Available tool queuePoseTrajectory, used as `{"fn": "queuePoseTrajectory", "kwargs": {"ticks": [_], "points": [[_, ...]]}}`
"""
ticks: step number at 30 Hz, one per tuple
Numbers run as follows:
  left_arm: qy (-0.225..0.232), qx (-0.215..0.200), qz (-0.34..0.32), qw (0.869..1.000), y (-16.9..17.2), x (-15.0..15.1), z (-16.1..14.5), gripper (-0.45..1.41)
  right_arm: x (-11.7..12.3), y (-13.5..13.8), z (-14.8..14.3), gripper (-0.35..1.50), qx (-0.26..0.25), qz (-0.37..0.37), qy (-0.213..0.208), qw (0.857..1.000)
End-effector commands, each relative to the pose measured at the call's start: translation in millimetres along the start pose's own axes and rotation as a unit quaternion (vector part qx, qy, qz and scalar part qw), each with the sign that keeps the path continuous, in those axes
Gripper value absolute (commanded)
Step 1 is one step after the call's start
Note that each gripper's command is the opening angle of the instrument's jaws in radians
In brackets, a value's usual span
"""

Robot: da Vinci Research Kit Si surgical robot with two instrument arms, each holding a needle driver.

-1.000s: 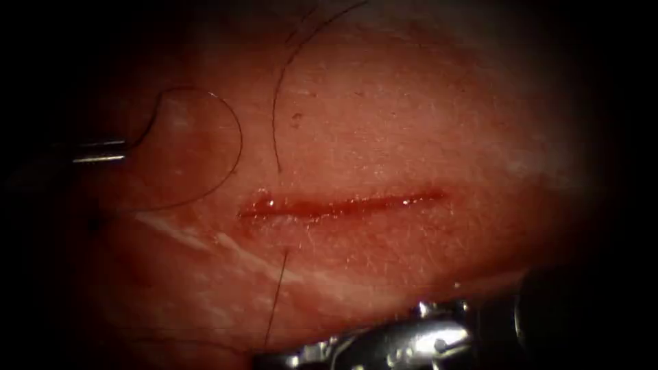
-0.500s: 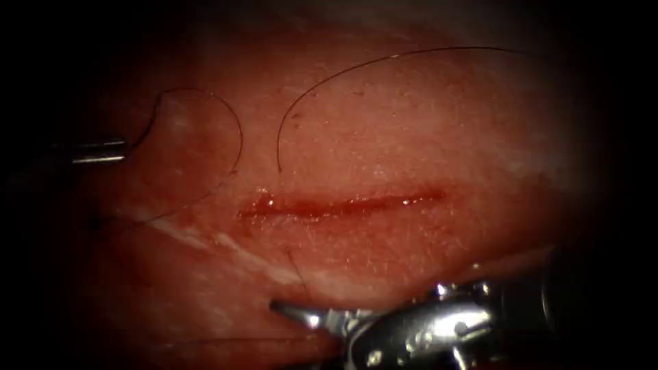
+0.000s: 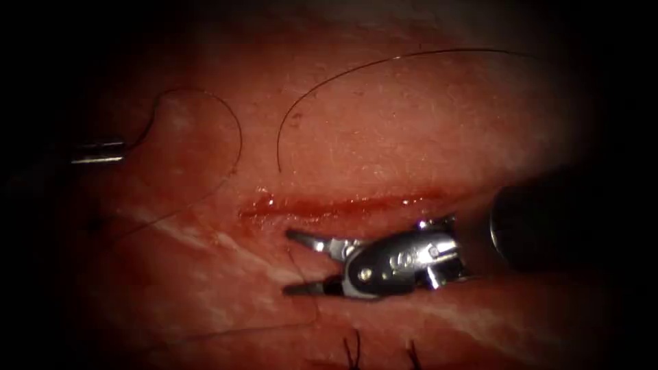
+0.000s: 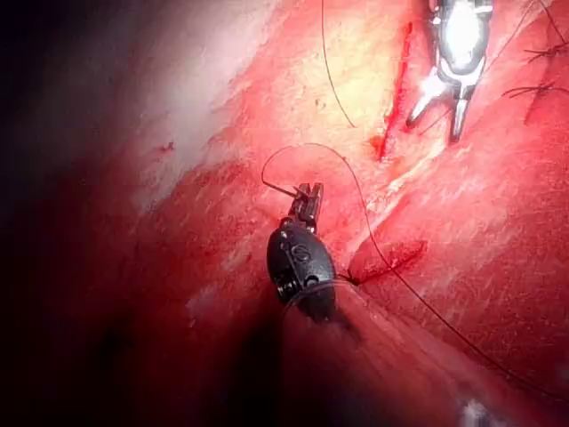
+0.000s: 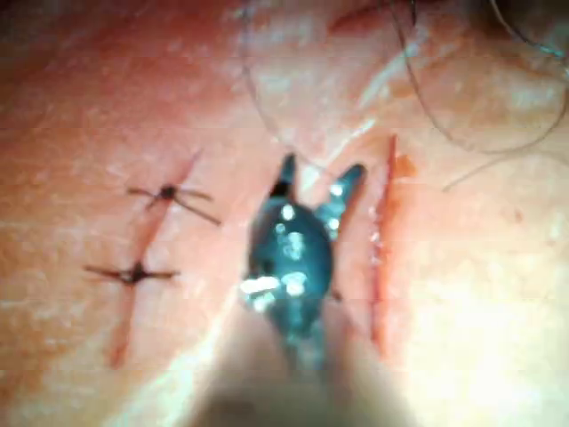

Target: Wound Closure

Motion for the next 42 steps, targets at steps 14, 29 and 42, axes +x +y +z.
{"fn": "queuePoseTrajectory", "kwargs": {"ticks": [14,29,42], "points": [[0.0,-0.001,-0.001,1.0,0.1,-0.8,0.7,-0.45,5.8,-4.1,-3.1,-0.35,0.043,-0.003,0.021,0.999],[0.0,-0.001,-0.001,1.0,0.1,-0.8,0.7,-0.45,14.3,-8.3,-5.3,-0.32,0.069,-0.013,0.048,0.996],[0.0,0.0,-0.001,1.0,0.1,-0.8,0.8,-0.45,2.8,-1.2,-2.8,1.11,0.0,-0.007,0.031,1.0]]}}
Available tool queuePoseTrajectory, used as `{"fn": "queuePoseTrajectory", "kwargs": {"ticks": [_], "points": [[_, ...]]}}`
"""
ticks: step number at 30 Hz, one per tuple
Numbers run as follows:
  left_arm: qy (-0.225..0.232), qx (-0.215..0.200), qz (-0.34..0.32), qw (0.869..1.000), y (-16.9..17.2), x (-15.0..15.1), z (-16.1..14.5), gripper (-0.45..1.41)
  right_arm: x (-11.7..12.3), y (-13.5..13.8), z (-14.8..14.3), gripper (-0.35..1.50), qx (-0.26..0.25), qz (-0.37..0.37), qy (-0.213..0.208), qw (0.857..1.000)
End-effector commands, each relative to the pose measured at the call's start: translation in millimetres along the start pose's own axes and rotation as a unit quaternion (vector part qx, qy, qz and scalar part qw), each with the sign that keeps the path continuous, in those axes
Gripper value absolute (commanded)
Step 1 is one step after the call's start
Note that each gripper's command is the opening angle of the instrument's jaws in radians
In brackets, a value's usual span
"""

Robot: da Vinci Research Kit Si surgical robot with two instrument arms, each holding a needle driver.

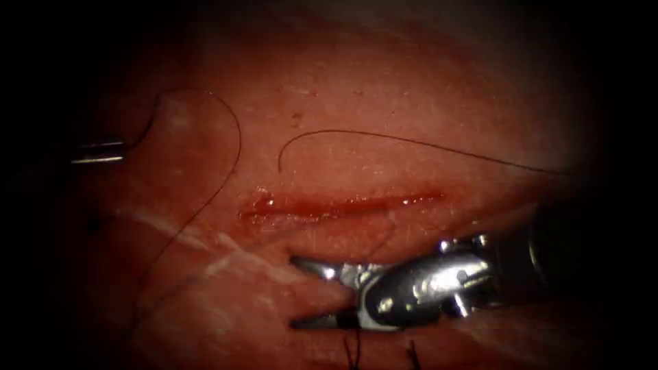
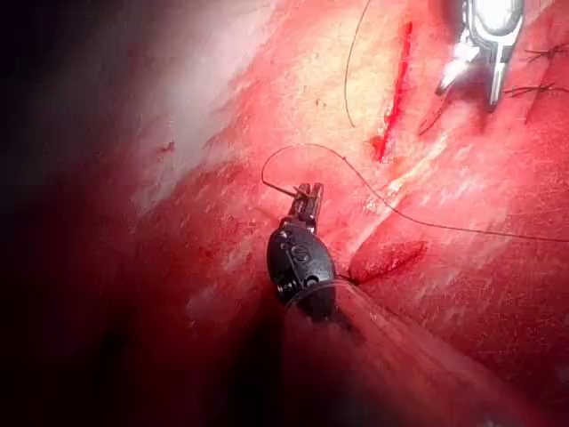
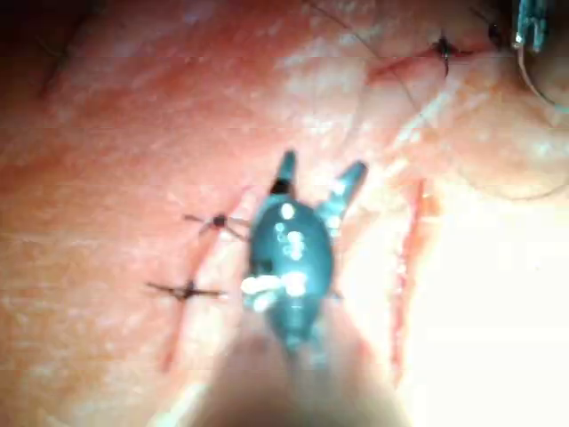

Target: Wound Closure

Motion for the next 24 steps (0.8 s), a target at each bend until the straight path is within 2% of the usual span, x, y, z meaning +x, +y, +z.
{"fn": "queuePoseTrajectory", "kwargs": {"ticks": [1,5,7,8,9,10,15,18,20,22,23,24], "points": [[0.0,-0.001,-0.001,1.0,0.1,-0.8,0.7,-0.45,-3.2,-0.2,1.4,1.08,-0.003,-0.002,-0.002,1.0],[0.0,-0.001,-0.001,1.0,0.1,-0.8,0.7,-0.45,-5.5,-0.2,3.0,0.88,-0.003,-0.008,-0.005,1.0],[0.0,-0.001,-0.001,1.0,0.1,-0.8,0.7,-0.45,-5.8,-0.2,3.4,0.81,-0.004,-0.01,-0.006,1.0],[0.0,-0.001,-0.001,1.0,0.1,-0.8,0.7,-0.45,-6.0,-0.4,3.7,0.54,-0.001,-0.011,-0.005,1.0],[0.0,-0.001,-0.001,1.0,0.1,-0.8,0.7,-0.45,-6.0,-0.5,3.8,0.16,0.006,-0.014,0.001,1.0],[0.0,-0.001,-0.001,1.0,0.1,-0.8,0.7,-0.45,-5.8,-0.6,3.7,-0.35,0.023,-0.015,0.011,1.0],[0.0,-0.001,-0.001,1.0,0.1,-0.9,0.6,-0.45,-4.2,-0.8,2.8,-0.35,0.031,-0.006,0.009,0.999],[0.0,-0.001,-0.001,1.0,0.1,-0.9,0.6,-0.45,-1.6,-1.7,1.2,-0.35,0.033,-0.005,0.01,0.999],[0.0,-0.001,-0.001,1.0,0.1,-0.9,0.6,-0.45,1.8,-3.6,-0.3,-0.35,0.038,-0.006,0.013,0.999],[0.0,-0.001,-0.001,1.0,0.1,-0.9,0.6,-0.45,3.7,-4.8,-1.0,-0.35,0.043,-0.008,0.018,0.999],[0.0,-0.001,-0.001,1.0,0.1,-0.9,0.6,-0.45,3.7,-4.8,-1.0,-0.35,0.043,-0.008,0.018,0.999],[0.0,-0.001,-0.001,1.0,0.1,-0.9,0.6,-0.45,5.3,-5.9,-1.3,-0.35,0.049,-0.01,0.021,0.999]]}}
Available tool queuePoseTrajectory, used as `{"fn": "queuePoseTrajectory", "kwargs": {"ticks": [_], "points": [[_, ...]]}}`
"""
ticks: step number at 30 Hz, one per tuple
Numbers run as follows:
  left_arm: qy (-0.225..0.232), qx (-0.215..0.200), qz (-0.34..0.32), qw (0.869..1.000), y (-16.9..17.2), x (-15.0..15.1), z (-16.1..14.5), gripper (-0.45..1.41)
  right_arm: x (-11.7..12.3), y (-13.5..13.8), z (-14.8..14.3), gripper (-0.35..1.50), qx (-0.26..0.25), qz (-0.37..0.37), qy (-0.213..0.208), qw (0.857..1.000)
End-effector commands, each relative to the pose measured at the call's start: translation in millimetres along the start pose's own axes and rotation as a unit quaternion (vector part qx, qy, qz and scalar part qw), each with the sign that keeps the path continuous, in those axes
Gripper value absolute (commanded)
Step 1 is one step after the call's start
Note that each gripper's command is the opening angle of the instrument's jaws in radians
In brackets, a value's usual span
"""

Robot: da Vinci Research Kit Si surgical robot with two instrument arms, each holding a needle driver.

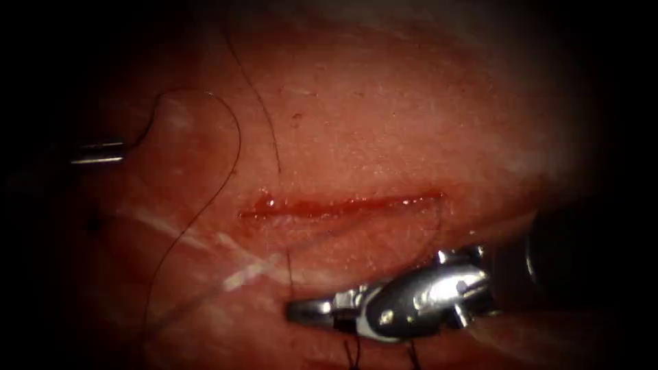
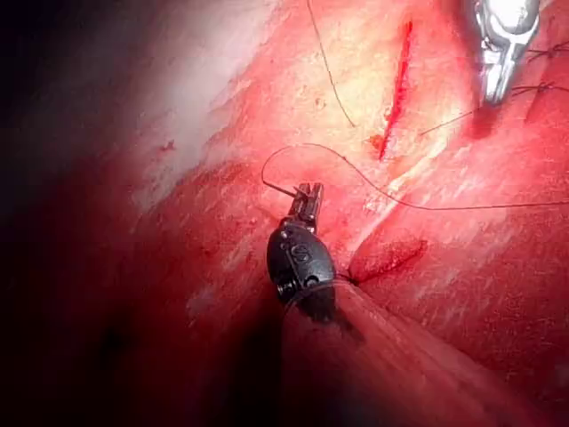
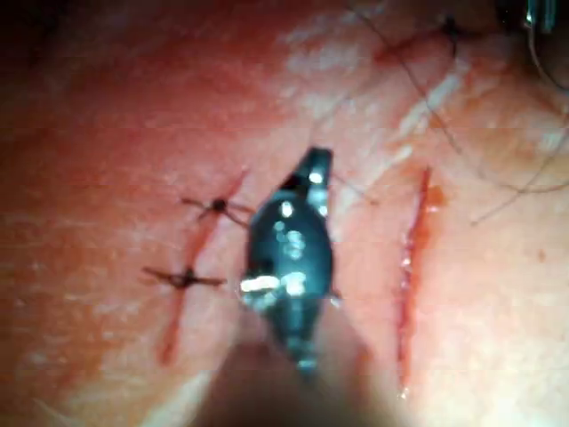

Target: Wound Closure

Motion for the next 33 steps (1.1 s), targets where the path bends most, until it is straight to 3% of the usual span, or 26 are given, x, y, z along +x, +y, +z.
{"fn": "queuePoseTrajectory", "kwargs": {"ticks": [1,3,10,13,14,15,17,19,20,21,22,25,26,33], "points": [[0.0,-0.001,-0.001,1.0,0.1,-0.8,0.7,-0.45,0.7,-2.0,0.5,-0.35,0.007,0.0,0.004,1.0],[0.0,-0.001,-0.001,1.0,0.1,-0.8,0.7,-0.45,3.2,-3.6,0.3,-0.35,0.021,-0.005,0.004,1.0],[0.0,-0.001,-0.001,1.0,0.1,-0.8,0.7,-0.45,8.1,-6.0,-0.1,-0.35,0.039,-0.018,0.013,0.999],[0.0,-0.001,-0.001,1.0,0.1,-0.8,0.7,-0.45,8.2,-5.6,-0.2,-0.35,0.034,-0.027,0.017,0.999],[0.0,-0.001,-0.001,1.0,0.2,-0.8,0.7,-0.45,7.8,-4.6,-0.4,0.32,0.016,-0.024,0.019,0.999],[0.0,-0.001,-0.001,1.0,0.2,-0.8,0.7,-0.45,7.8,-4.6,-0.4,0.32,0.016,-0.024,0.019,0.999],[0.0,-0.001,-0.001,1.0,0.2,-0.8,0.7,-0.45,6.8,-3.2,-0.6,0.71,-0.003,-0.02,0.02,1.0],[0.0,-0.001,-0.001,1.0,0.2,-0.8,0.7,-0.45,4.5,-1.0,-0.8,0.86,-0.018,-0.017,0.012,1.0],[0.0,-0.001,-0.001,1.0,0.2,-0.8,0.7,-0.45,2.6,0.3,-0.6,0.88,-0.024,-0.014,0.006,1.0],[0.0,-0.001,-0.001,1.0,0.2,-0.8,0.7,-0.45,2.6,0.3,-0.6,0.88,-0.024,-0.014,0.006,1.0],[0.0,-0.001,-0.001,1.0,0.2,-0.8,0.7,-0.45,0.4,1.5,-0.2,0.91,-0.031,-0.011,-0.001,0.999],[0.0,-0.001,-0.001,1.0,0.2,-0.8,0.7,-0.45,-1.4,2.3,0.2,0.93,-0.038,-0.011,-0.005,0.999],[0.0,-0.001,-0.001,1.0,0.2,-0.8,0.6,-0.45,-3.9,3.0,1.0,0.93,-0.041,-0.013,-0.016,0.999],[0.0,-0.001,-0.001,1.0,0.1,-0.8,0.7,-0.45,-8.7,3.2,3.9,0.66,-0.041,-0.023,-0.037,0.998]]}}
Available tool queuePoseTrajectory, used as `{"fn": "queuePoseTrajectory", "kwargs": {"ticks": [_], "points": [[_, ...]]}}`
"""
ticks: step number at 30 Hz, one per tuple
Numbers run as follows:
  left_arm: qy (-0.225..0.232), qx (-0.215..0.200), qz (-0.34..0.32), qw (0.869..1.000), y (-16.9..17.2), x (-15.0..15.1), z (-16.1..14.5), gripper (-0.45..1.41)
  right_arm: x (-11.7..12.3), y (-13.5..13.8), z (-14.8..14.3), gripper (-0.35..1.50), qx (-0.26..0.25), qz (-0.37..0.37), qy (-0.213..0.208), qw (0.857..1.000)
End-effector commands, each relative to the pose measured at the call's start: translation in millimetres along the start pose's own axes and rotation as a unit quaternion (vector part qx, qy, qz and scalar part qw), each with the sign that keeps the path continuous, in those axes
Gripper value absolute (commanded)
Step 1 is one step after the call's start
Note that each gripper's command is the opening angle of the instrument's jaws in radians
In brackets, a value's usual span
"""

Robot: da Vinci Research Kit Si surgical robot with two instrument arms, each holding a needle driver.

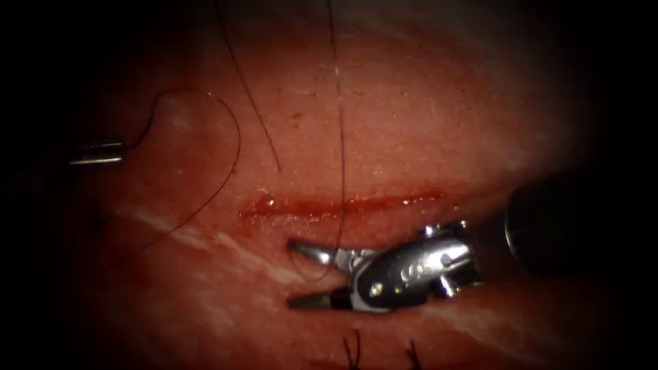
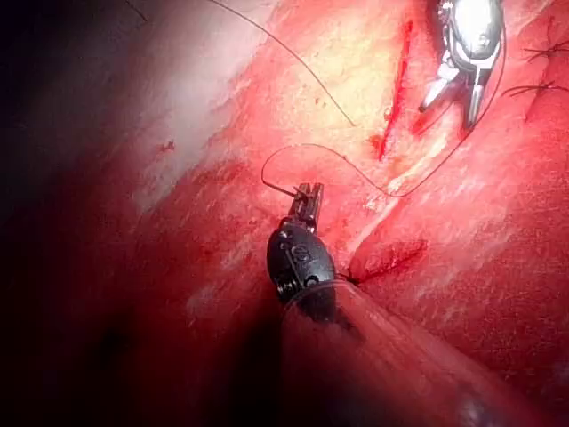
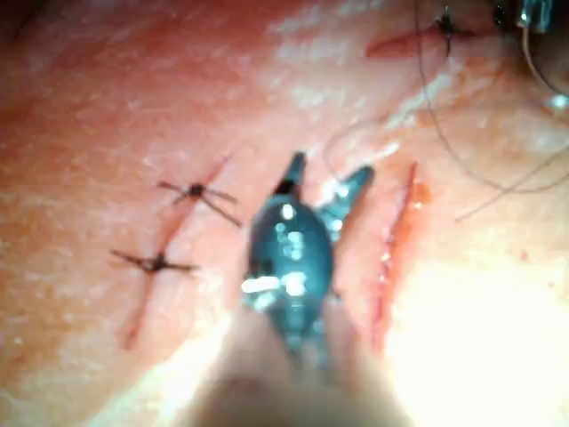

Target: Wound Closure

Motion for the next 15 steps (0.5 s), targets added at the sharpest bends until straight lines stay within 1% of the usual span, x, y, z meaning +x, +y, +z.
{"fn": "queuePoseTrajectory", "kwargs": {"ticks": [1,2,3,4,5,6,7,12,14,15], "points": [[0.0,-0.001,-0.001,1.0,0.1,-0.8,0.8,-0.45,-0.7,-1.0,0.7,0.66,0.002,0.001,0.001,1.0],[0.0,-0.001,-0.001,1.0,0.1,-0.8,0.8,-0.45,-0.9,-0.9,0.9,0.61,0.001,0.001,0.0,1.0],[0.0,-0.001,-0.001,1.0,0.1,-0.8,0.8,-0.45,-1.1,-0.7,1.2,0.39,0.001,-0.002,0.0,1.0],[0.0,-0.001,-0.001,1.0,0.1,-0.8,0.8,-0.45,-1.2,-0.5,1.3,0.22,0.0,-0.002,-0.001,1.0],[0.0,-0.001,-0.001,1.0,0.1,-0.8,0.8,-0.45,-1.2,-0.5,1.3,0.22,0.0,-0.002,-0.001,1.0],[0.0,-0.001,-0.001,1.0,0.1,-0.8,0.8,-0.45,-1.3,-0.5,1.2,-0.3,0.0,-0.001,0.0,1.0],[0.0,-0.001,-0.001,1.0,0.1,-0.8,0.8,-0.45,-1.4,-0.4,0.9,-0.35,0.006,-0.002,-0.005,1.0],[0.0,-0.001,-0.001,1.0,0.1,-0.8,0.8,-0.45,-0.7,-0.5,-0.2,-0.35,0.018,-0.001,-0.01,1.0],[0.0,-0.001,-0.001,1.0,0.1,-0.9,0.8,-0.45,0.8,-1.2,-1.4,-0.35,0.024,0.002,-0.011,1.0],[0.0,-0.001,-0.001,1.0,0.0,-0.9,0.8,-0.45,2.2,-1.8,-2.2,-0.35,0.026,0.004,-0.009,1.0]]}}
